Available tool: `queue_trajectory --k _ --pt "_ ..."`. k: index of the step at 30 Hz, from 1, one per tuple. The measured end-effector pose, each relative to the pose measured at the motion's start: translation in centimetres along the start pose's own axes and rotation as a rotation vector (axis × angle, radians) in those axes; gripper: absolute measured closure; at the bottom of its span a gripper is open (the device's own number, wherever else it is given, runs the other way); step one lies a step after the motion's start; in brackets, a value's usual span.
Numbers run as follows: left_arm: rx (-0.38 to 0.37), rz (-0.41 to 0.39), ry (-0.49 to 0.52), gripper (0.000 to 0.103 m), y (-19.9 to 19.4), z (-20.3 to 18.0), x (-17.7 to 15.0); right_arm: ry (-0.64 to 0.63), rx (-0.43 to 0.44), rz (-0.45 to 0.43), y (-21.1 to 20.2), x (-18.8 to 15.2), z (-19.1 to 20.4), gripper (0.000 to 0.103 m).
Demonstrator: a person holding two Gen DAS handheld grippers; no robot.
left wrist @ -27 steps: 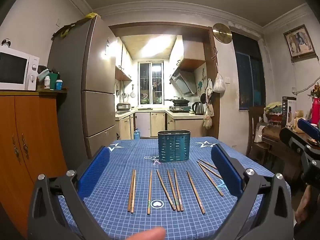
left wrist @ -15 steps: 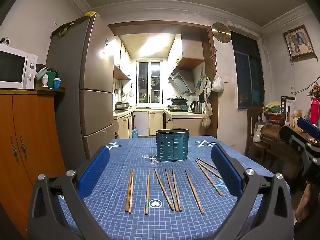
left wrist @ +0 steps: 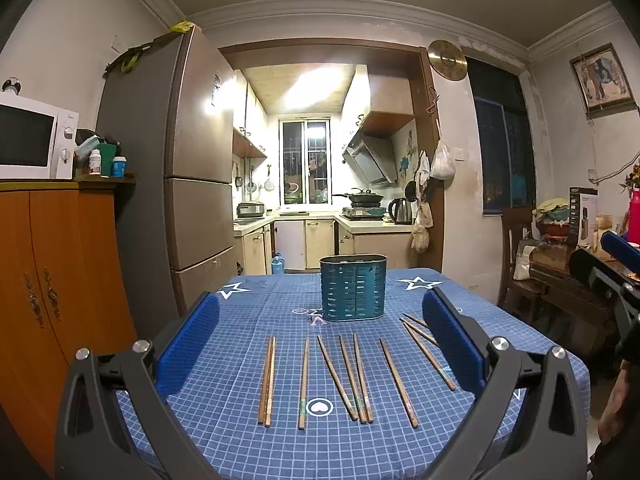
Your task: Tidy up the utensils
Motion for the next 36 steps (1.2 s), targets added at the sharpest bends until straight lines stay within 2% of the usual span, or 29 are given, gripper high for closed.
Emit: queue_trajectory --k 36 --pt "0.008 0.033 -0.007 0.005 1.5 0.1 0.2 0.013 -0.013 0.025 0.5 0.0 -0.1 0.003"
Point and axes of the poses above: each gripper's, at about its wrist camera, not at the fingertips, and y roughly the way its jaws point, z to its left, x to its top, the point moved 3 cm from there along y, roughly the way its jaws point, and after that the axes turned 1 degree about -z, right-handed, at the moved point
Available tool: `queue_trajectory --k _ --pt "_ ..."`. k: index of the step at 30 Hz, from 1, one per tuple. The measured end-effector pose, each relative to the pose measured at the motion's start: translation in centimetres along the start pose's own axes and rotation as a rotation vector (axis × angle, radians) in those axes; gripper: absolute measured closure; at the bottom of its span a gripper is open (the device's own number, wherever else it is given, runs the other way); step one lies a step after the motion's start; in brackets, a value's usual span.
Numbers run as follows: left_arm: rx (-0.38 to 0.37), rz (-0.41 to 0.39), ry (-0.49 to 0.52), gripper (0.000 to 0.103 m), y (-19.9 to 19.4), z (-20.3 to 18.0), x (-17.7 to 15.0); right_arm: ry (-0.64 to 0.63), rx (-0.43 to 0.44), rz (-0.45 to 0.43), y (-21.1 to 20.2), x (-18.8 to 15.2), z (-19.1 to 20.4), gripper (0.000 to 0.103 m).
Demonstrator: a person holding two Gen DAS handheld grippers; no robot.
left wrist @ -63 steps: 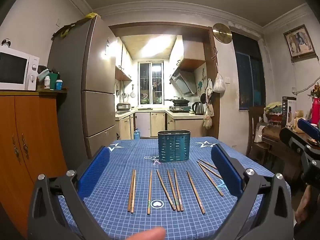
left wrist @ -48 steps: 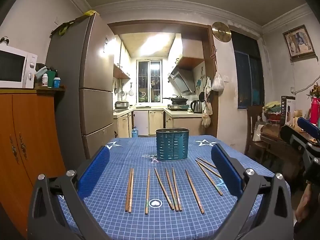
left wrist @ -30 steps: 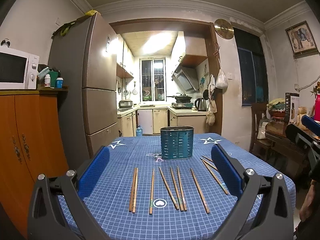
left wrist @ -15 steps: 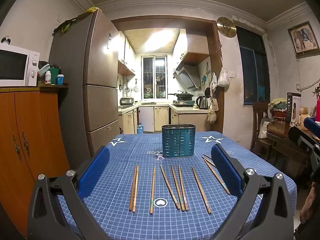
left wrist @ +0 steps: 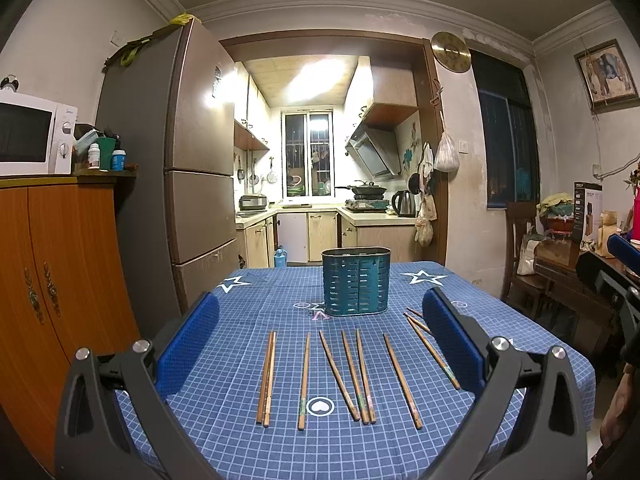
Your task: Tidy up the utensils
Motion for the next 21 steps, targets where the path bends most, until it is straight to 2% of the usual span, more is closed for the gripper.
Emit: queue_trajectory --k 21 --pt "0.002 0.001 0.006 0.005 0.31 0.0 0.14 0.003 0.001 0.003 0.46 -0.01 -0.04 0.003"
Point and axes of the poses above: each gripper's, at about its wrist camera, not at the fingertips, and y roughly the way its jaws point, z to its left, x to its top, the point moved 3 cm from there along y, roughly the way its jaws point, and after that the axes turned 1 degree about -z, right-handed, at the moved point
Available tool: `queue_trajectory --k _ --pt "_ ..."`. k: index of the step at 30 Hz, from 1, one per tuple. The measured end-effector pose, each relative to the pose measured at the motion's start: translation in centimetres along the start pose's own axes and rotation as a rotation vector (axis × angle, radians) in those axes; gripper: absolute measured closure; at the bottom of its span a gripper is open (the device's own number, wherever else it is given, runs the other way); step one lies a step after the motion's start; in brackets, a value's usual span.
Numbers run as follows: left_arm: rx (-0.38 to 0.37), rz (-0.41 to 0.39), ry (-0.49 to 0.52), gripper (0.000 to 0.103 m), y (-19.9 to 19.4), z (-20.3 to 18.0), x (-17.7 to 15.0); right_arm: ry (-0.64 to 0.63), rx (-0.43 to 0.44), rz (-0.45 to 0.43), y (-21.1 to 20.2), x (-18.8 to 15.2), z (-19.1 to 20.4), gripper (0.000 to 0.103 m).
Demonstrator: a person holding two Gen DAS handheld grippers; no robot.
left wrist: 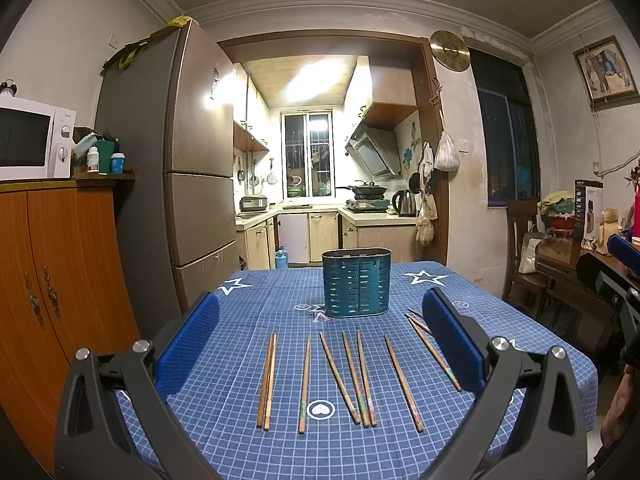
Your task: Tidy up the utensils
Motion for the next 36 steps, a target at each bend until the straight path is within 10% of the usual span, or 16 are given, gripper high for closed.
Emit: queue_trajectory --k 16,23,31,36 --pt "-0.001 0.013 0.015 0.005 0.8 -0.4 -0.6 0.003 0.0 0.018 1.2 -0.8 -0.1 0.003" --pt "0.06 0.176 -0.021 0.005 4.6 6.3 -3.8 0.044 0.104 0.146 3.3 -3.3 -0.2 0.003" --pt "0.003 0.531 -0.022 0.05 8.8 12.9 -13.3 0.024 0.236 0.354 6.7 -9.7 2.6 0.008" --pt "-0.101 0.584 0.0 0.06 9.9 10.7 -15.2 0.032 0.267 0.416 8.6 -12.4 3.7 0.008"
Point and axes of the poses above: each gripper's, at about its wrist camera, not at the fingertips, and y roughly the way its jaws point, z to its left, x to its top, the point moved 3 cm from there along y, roughly the way its jaws point, and after that the axes turned 1 degree about -z, right-handed, at the moved point
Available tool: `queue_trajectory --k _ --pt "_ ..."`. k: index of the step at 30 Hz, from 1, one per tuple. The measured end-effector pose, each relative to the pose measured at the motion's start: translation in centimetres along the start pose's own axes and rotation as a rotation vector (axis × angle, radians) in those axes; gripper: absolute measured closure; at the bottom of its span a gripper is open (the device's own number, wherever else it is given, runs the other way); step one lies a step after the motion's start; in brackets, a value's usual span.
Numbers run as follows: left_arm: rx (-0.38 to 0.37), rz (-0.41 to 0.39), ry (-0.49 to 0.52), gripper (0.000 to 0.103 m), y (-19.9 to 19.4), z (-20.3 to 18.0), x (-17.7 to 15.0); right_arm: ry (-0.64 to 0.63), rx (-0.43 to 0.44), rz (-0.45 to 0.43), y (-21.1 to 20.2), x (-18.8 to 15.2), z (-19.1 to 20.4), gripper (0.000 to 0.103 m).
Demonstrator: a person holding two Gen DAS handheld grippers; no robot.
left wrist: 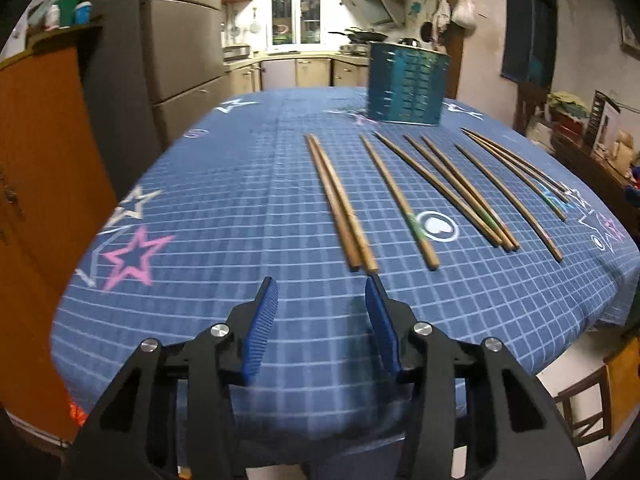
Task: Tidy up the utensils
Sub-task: 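Close the left tool on a wooden chopstick while the right tool grasps another chopstick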
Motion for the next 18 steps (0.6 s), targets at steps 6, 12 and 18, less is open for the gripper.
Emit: queue_trajectory --k 6,12,18 --pt "0.0 0.02 0.023 0.063 1.1 0.0 0.7 0.004 0.01 0.02 2.1 0.1 -0.1 0.008" --pt "-0.009 0.019 0.041 0.063 2.1 -0.5 1.7 0.012 0.013 0.034 3.1 0.1 -0.1 0.008" --pt "0.002 0.005 0.042 0.082 3.3 -1.1 2.4 0.016 0.021 0.047 3.9 -0.3 -0.1 0.008"
Point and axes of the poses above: each gripper's, at about its wrist camera, not at the fingertips, and y roughly the way its jaws point, z to its left, x to its top, the point moved 3 cm from there along y, roughly the way its jaws point, and after that the axes turned 1 degree about -z, right-handed, at the moved point
